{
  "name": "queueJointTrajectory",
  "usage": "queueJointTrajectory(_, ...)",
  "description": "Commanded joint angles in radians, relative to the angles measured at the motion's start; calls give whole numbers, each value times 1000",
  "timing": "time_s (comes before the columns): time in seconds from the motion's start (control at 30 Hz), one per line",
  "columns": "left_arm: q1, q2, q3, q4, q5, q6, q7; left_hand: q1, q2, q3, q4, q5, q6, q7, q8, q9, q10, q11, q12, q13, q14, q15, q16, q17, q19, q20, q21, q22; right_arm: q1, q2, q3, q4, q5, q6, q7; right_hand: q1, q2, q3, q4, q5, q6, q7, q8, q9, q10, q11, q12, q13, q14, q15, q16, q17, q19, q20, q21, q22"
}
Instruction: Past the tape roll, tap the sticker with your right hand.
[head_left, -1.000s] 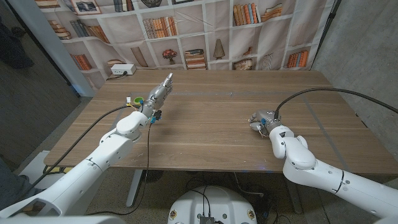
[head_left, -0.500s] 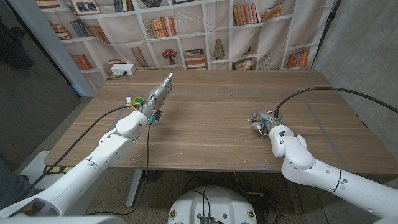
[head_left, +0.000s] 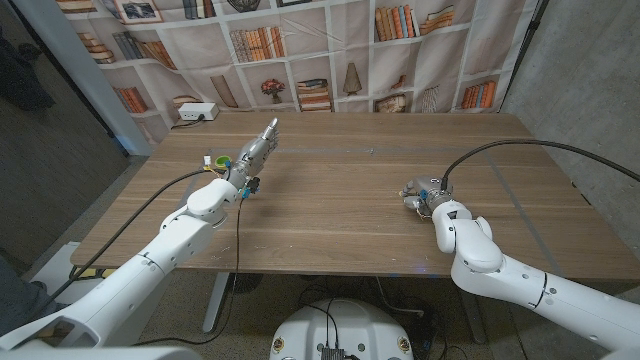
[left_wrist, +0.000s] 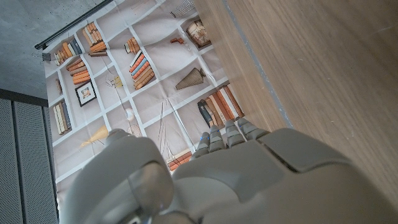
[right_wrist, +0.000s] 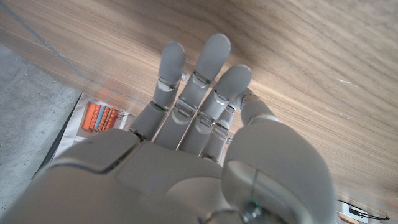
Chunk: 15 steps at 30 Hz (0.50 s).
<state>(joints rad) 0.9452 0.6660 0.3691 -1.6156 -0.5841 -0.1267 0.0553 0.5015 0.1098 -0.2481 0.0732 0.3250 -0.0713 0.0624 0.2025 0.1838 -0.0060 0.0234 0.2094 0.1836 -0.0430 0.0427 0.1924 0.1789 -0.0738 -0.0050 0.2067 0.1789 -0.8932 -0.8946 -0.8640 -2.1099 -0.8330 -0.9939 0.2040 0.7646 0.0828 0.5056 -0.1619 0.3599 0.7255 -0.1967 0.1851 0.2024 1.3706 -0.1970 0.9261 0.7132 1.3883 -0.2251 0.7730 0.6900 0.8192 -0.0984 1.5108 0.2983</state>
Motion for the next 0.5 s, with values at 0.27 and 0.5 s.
queueJointTrajectory(0.27,-16,-2,7,13,0,11,-11,4,6,-8,-1,-5,6,0,-1,5,5,-1,1,6,4,-1,-2,5,-6,6,0,4,17,1,-12,7,-27,-42,23,-9,-1,14,-1,14,7,2,2,1,5,-2,20,3,7,-2,16,-5,2,-114,17,-16)
queueJointTrajectory(0.5,-21,-5,8,23,-2,8,-17,5,6,-9,0,-5,7,-1,-1,5,5,-2,1,6,4,-1,-2,5,-6,6,-1,4,34,8,-25,22,-33,-44,39,-10,-2,19,-2,17,9,3,2,1,2,-2,23,-5,4,-2,20,-12,5,-115,25,-27)
